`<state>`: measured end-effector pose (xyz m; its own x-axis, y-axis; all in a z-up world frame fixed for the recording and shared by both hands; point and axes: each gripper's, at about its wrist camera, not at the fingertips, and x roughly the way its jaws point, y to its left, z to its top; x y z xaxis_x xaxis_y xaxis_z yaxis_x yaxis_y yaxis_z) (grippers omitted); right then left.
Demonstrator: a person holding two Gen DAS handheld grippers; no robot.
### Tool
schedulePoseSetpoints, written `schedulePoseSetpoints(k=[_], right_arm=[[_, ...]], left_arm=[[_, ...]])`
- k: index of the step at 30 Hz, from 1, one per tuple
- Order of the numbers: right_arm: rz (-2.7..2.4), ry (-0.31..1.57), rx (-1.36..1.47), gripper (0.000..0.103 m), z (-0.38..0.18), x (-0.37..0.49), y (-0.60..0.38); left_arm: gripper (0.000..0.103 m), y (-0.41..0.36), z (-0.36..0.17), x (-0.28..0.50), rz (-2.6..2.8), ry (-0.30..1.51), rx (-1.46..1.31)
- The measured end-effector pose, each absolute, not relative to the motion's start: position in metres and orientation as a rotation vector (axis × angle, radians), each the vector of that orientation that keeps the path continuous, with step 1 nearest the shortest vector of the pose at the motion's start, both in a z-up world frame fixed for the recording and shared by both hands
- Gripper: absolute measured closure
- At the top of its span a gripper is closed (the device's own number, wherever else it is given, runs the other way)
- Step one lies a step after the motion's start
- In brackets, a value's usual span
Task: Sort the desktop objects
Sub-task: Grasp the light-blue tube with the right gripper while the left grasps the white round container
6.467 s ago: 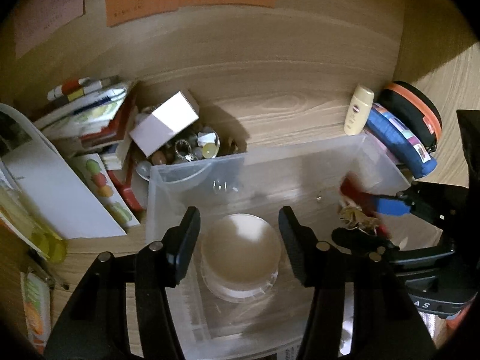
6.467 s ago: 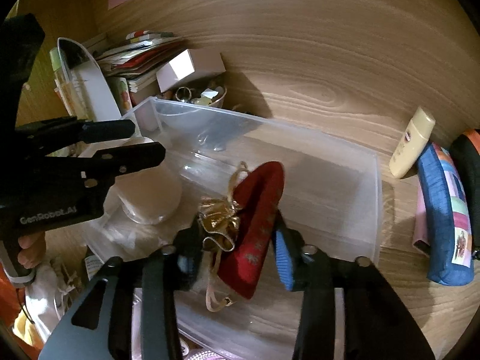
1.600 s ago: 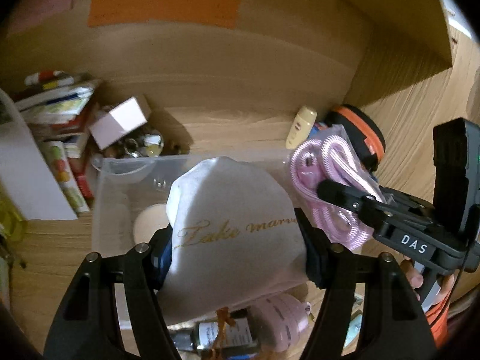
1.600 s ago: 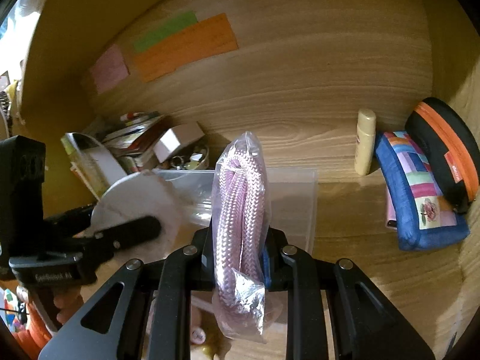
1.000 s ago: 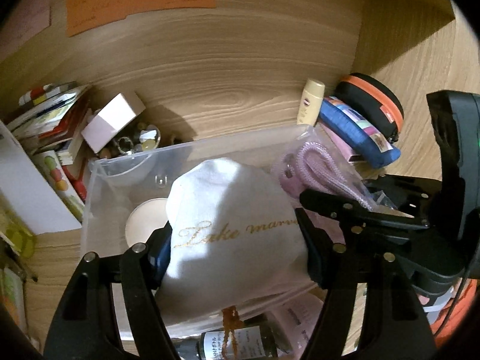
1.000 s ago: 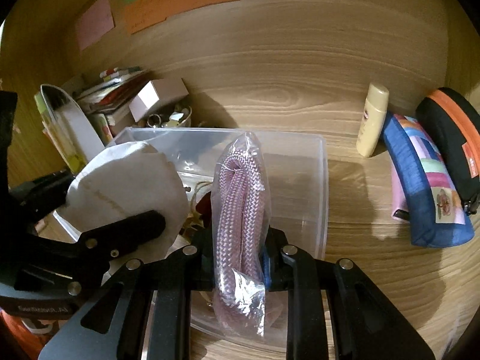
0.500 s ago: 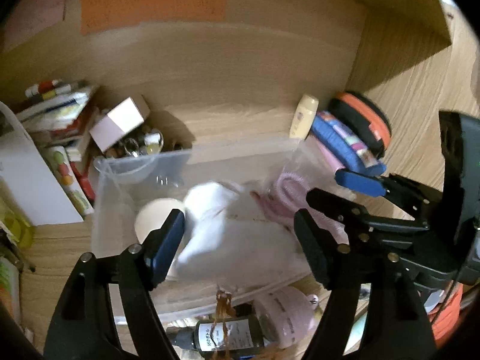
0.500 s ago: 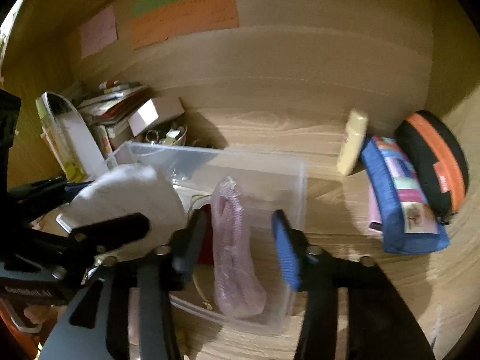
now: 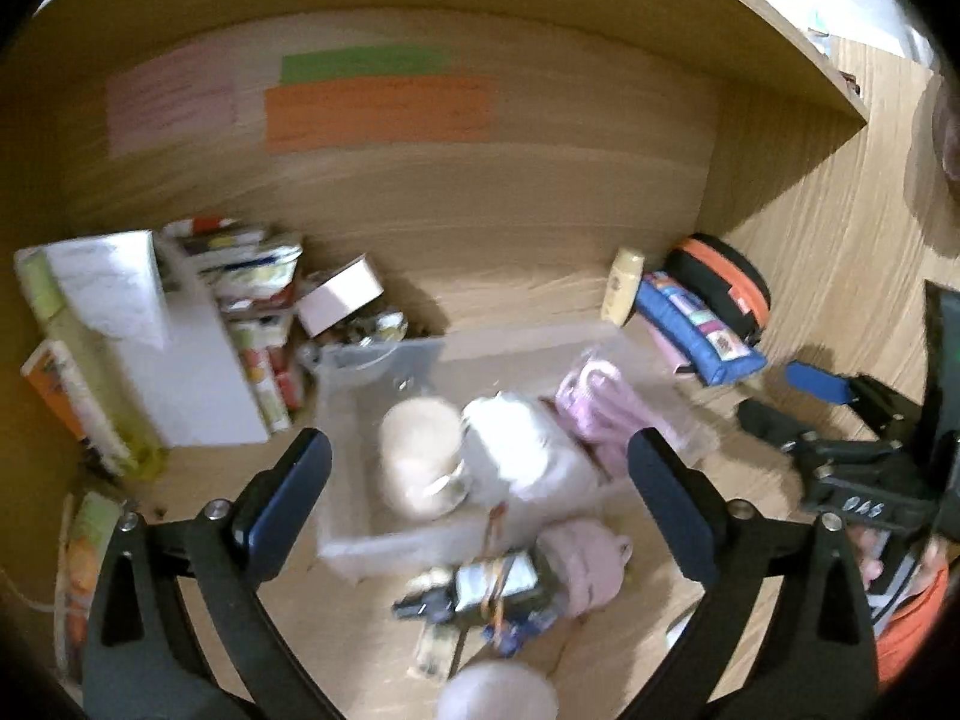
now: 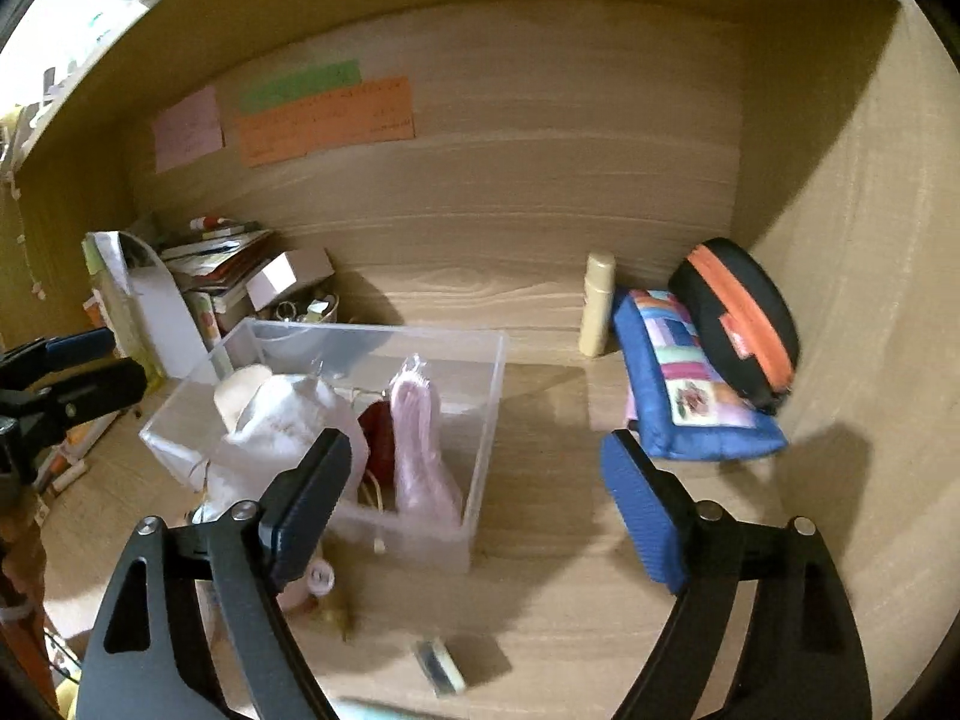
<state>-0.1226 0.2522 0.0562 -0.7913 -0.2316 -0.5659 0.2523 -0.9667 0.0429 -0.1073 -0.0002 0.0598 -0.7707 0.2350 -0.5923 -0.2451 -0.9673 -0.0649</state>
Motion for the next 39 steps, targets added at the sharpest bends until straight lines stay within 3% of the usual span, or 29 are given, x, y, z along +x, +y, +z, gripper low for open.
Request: schedulePoseSetpoints(k=[15,21,39], right_arm=[[-2.717,0.095,0.989,0.019,0.009,-0.055,0.253],[-2.677,0.058,1.050,0.019,-0.015,-0.034,0.245],[-2.639,0.114,1.193,0.019,-0.055,-0.042,0.224]], left_arm=[[0.003,-0.031,-0.007,-0.037,2.779,0.154,-1.134],[0.003,-0.028,-0.032,-0.021,2.684,0.117,-1.212],[0.003,0.001,-0.069,-0.046,2.574,0.103,-1.340]])
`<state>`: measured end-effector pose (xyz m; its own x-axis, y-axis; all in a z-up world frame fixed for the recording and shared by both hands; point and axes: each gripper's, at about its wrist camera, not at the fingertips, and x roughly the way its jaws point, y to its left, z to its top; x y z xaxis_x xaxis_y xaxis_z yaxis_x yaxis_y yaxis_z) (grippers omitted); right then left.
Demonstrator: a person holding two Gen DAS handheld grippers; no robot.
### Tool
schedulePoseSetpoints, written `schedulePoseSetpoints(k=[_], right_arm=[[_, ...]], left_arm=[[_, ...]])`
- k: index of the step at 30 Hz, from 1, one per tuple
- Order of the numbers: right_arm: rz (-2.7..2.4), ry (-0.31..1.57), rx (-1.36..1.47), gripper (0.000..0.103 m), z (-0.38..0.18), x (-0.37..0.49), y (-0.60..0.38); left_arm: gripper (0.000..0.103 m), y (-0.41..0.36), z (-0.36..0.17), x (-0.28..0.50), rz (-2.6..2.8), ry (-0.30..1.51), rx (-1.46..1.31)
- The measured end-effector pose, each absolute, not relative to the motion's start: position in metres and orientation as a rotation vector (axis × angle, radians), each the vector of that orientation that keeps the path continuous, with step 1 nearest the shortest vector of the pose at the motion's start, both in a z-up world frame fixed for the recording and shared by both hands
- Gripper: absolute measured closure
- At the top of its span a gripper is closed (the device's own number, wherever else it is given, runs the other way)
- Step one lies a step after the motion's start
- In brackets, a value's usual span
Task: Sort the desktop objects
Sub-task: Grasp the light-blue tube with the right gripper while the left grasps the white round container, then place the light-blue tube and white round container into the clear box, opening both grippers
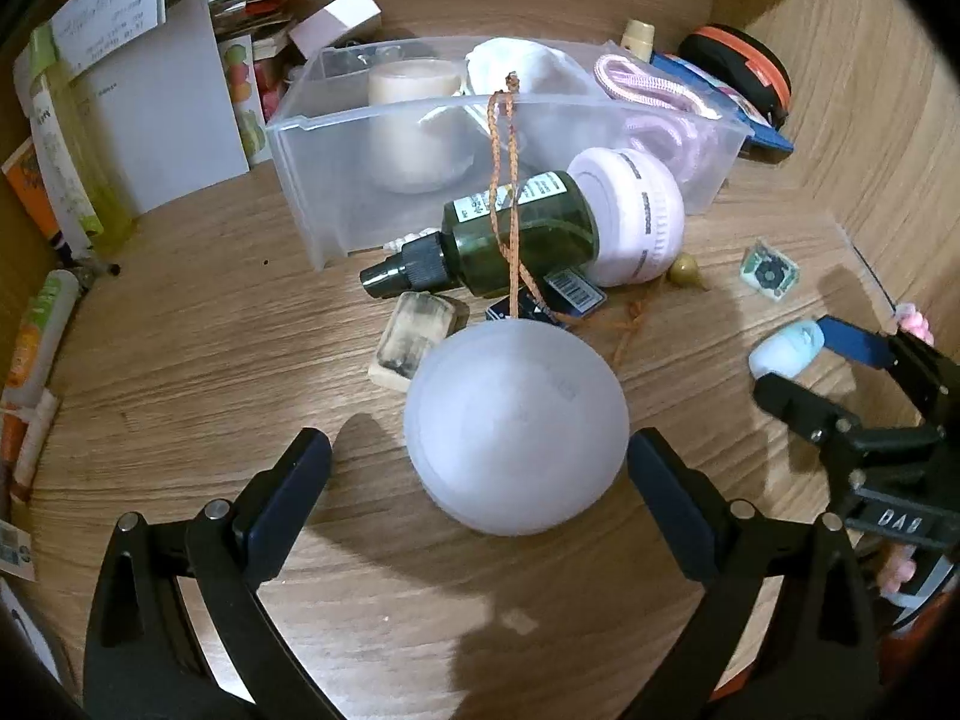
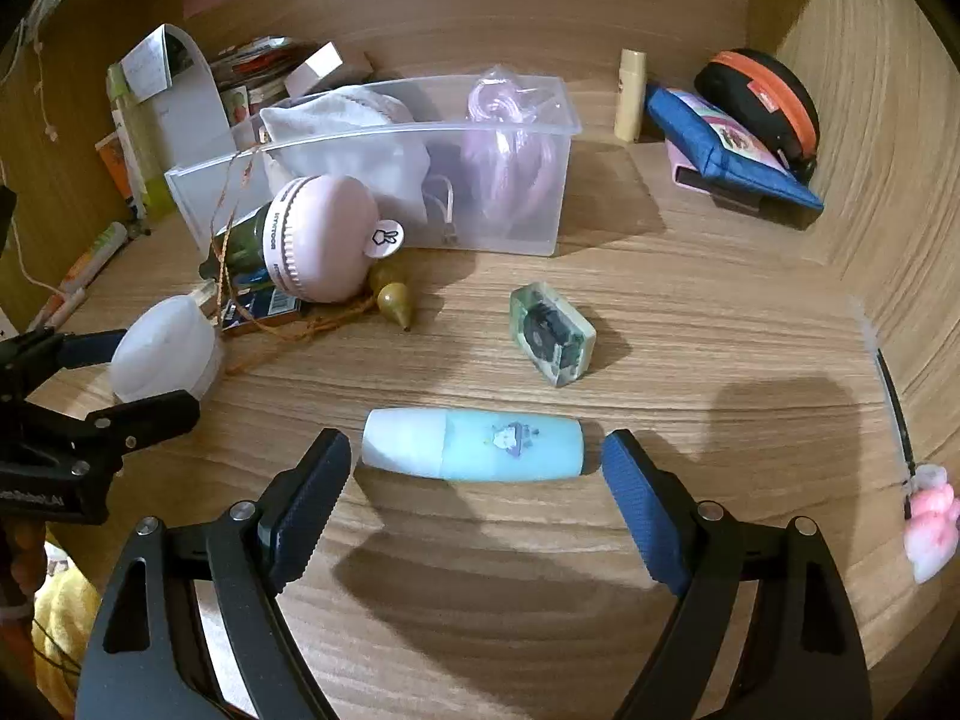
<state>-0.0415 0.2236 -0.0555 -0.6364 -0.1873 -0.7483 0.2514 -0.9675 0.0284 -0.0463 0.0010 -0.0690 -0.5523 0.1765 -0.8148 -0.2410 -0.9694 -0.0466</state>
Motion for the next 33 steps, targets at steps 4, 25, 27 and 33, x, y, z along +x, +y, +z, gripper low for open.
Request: schedulePoseSetpoints(k=[4,25,27,33], right_arm=[[-2.634,0.168,1.163,0.021,-0.057,-0.040,0.217],[-2.611,0.023,1.052,0.032,-0.031,-0.037,0.233],[-2.613,0.012,1.036,0.032,-0.026,-0.039,0.235],[-2.630,-0.007,0.992,0.032,-0.009,-0.046,0.238]], left_arm=[[0.003,0.002,-0.069,-0.048,2.590,0.088,-1.332],[0.038,-0.012,-0.048,-0.030,2.660,0.017,-1.190],[0.038,-0.014,-0.040,-0.030,2.681,0.013,-1.164],[0.038,-0.019,-0.025,-0.034,2.710,-0.018,-1.114]])
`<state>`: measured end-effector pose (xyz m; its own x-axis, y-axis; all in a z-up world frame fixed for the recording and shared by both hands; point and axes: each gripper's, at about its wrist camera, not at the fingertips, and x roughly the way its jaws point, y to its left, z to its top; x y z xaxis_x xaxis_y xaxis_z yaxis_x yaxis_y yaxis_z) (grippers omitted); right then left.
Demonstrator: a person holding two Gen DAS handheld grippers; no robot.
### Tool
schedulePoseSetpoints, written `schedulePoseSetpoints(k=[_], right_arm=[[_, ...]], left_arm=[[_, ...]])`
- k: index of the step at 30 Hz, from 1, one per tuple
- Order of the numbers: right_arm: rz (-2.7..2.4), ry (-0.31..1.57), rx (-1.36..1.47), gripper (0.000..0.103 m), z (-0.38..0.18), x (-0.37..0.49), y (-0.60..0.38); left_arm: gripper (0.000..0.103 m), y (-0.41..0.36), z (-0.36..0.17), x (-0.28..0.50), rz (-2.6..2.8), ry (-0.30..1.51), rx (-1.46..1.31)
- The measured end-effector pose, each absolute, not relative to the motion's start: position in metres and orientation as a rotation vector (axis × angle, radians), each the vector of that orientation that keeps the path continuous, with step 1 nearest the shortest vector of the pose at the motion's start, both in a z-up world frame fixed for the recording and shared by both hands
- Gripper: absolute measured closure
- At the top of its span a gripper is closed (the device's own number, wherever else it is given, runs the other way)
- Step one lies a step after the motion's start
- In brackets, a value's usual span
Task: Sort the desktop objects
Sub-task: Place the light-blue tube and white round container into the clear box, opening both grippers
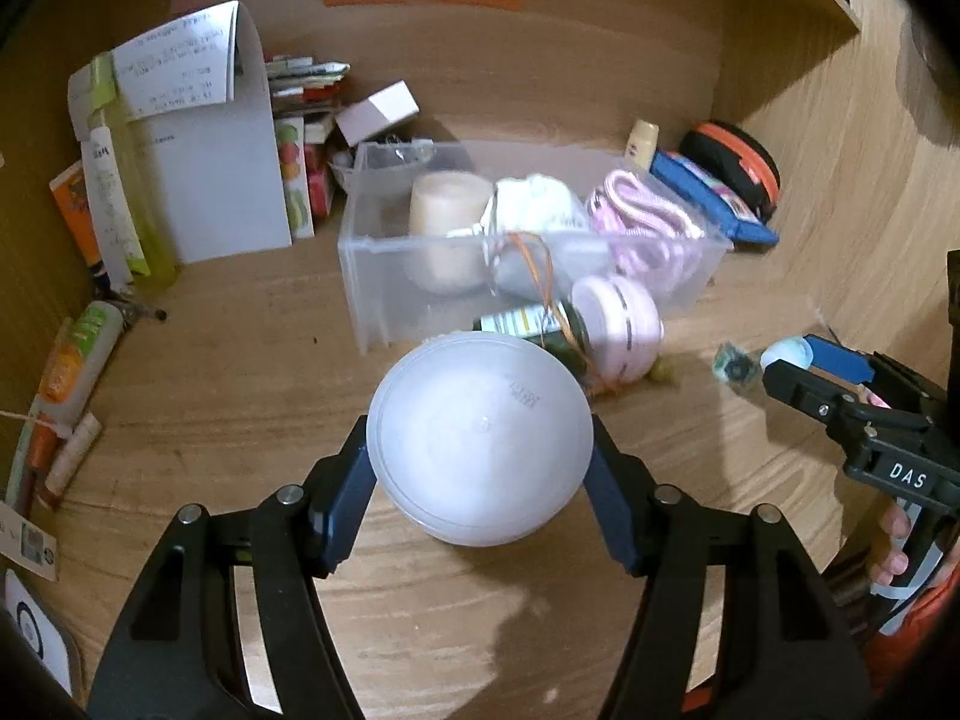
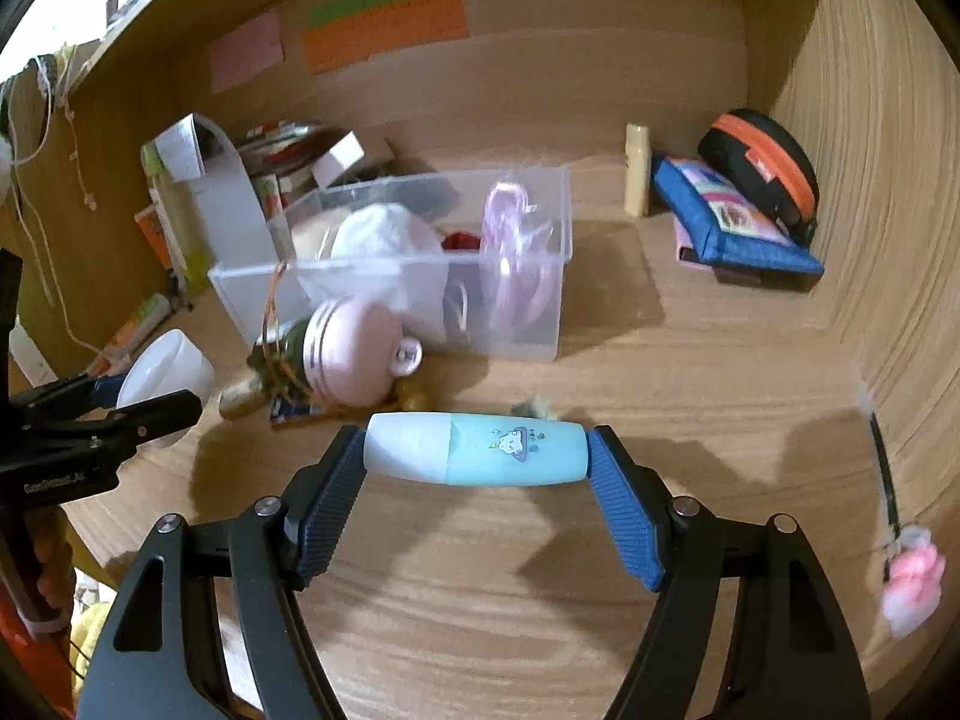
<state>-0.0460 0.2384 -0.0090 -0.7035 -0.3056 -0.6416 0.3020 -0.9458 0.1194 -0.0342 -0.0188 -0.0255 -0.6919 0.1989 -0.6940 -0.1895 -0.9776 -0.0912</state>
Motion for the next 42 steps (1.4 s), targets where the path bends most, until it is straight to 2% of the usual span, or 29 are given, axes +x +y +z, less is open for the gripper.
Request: schedulePoseSetpoints(k=[22,33,42], right_arm=[[-2.614,0.065,0.846,0.032,0.041,-0.121,0.212],[-2.563,0.092,0.940,0.031,0.018,-0.164,0.181],[-2.573,0.129,0.946,0.031,0.009,-0.173,0.174]], left_arm=[[0.038,-0.023,0.017,-0.118,2.743,-0.077,-1.011],[0.038,-0.021,-0.003,-0.162,2.717,-0.119,-1.089],[0.038,0.000,-0.015,-0.171,2.718,0.005,-1.128]])
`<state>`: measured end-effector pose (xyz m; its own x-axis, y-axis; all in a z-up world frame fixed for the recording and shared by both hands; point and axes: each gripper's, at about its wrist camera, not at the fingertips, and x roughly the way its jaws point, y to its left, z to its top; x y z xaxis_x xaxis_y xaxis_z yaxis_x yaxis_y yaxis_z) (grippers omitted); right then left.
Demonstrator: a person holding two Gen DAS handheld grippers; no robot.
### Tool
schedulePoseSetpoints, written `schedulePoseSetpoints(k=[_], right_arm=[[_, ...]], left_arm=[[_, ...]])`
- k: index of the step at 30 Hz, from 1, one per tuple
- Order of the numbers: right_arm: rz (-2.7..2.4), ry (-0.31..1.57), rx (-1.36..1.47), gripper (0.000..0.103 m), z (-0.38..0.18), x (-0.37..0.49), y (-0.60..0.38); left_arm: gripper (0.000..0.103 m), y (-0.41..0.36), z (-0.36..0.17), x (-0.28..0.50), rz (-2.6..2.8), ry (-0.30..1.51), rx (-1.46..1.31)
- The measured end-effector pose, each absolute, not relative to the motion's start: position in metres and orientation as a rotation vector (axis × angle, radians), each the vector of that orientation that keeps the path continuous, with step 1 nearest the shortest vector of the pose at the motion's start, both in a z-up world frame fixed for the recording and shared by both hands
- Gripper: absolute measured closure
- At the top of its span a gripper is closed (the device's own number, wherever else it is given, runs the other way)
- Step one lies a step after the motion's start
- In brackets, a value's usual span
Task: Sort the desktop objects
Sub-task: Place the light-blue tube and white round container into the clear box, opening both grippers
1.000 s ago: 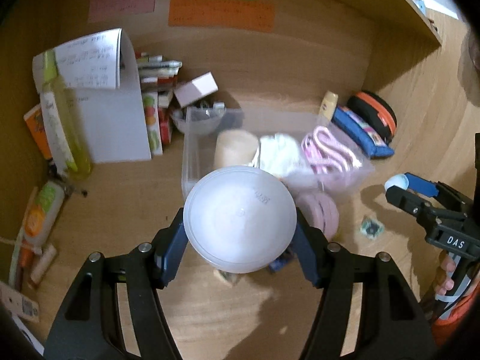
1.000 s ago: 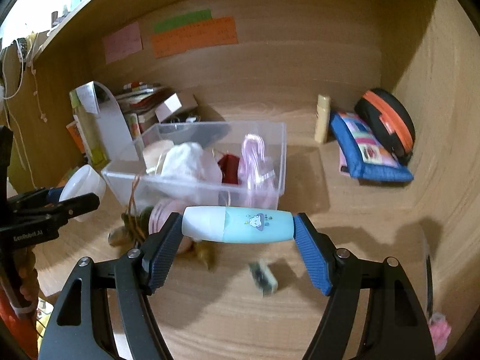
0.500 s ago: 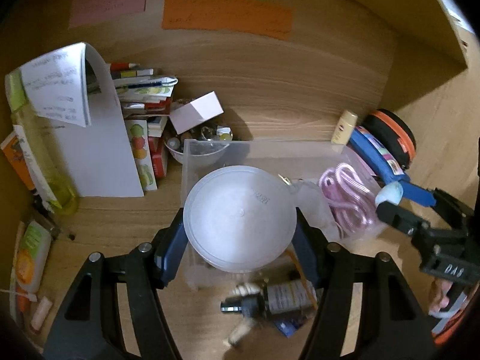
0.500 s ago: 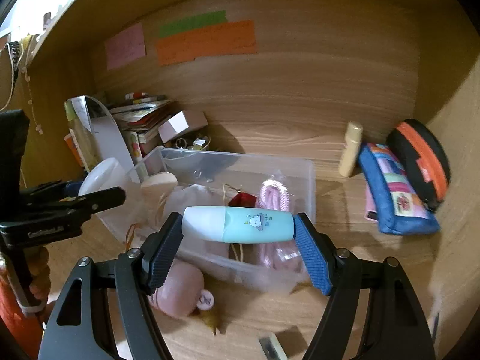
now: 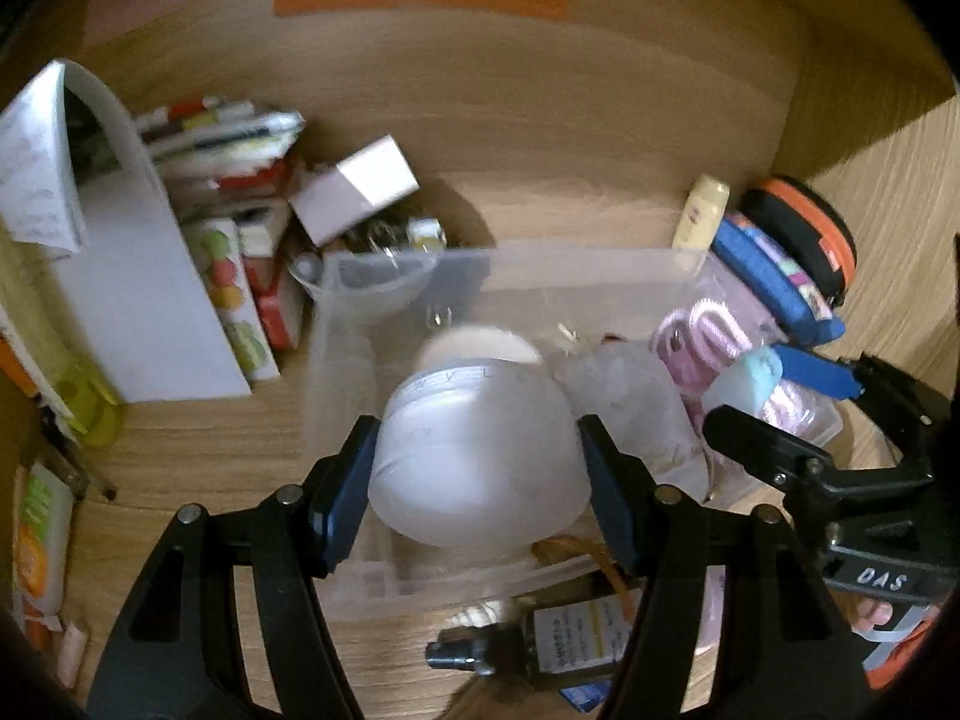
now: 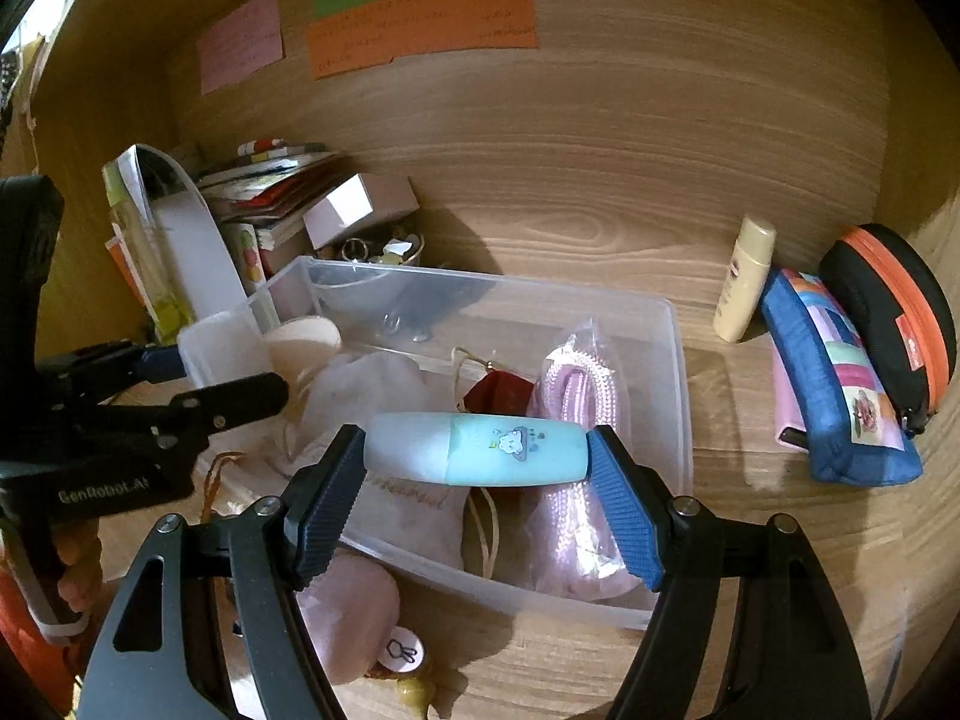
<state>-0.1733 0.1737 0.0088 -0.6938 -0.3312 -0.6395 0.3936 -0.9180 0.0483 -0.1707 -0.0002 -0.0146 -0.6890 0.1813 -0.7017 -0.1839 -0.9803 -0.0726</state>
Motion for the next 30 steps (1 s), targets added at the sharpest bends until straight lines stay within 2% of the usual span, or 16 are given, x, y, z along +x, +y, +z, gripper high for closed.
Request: schedulePoseSetpoints(k=[3,8,16,19,22,26,30], right_arm=[[-2.596,0.198,0.939,0.031,0.006,-0.172,0.167],[-2.598,0.272,0.921,0.030,0.005,-0.166,0.160],[-2.584,0.231,0.941,0.030,0.009,-0.164,0.166],[-2.595,0.201,0.931,0.030,0.016,-0.159,0.170],[-2.625,0.180,0.906,0.025,0.025,-0.151,0.178],[-2.655,0.151,0.883,0.020,0.037,-0.139,0.190],[-2.683,0.134,0.878,0.019,0.043,-0.126,0.204]], left_arm=[[0.038,0.008,-0.017,-0.167,2.759,0.099,-1.127],[0.038,0.001,-0.014,-0.163,2.741,0.041,-1.125],[0.037,-0.003,0.007,-0.148,2.739,-0.009,-1.051],[0.029,-0.002,0.015,-0.141,2.749,-0.001,-1.025],[0.026,-0.002,0.024,-0.130,2.763,0.010,-0.986],[0.011,-0.007,0.033,-0.113,2.791,0.019,-0.942],[0.010,-0.015,0.034,-0.097,2.800,0.019,-0.945]])
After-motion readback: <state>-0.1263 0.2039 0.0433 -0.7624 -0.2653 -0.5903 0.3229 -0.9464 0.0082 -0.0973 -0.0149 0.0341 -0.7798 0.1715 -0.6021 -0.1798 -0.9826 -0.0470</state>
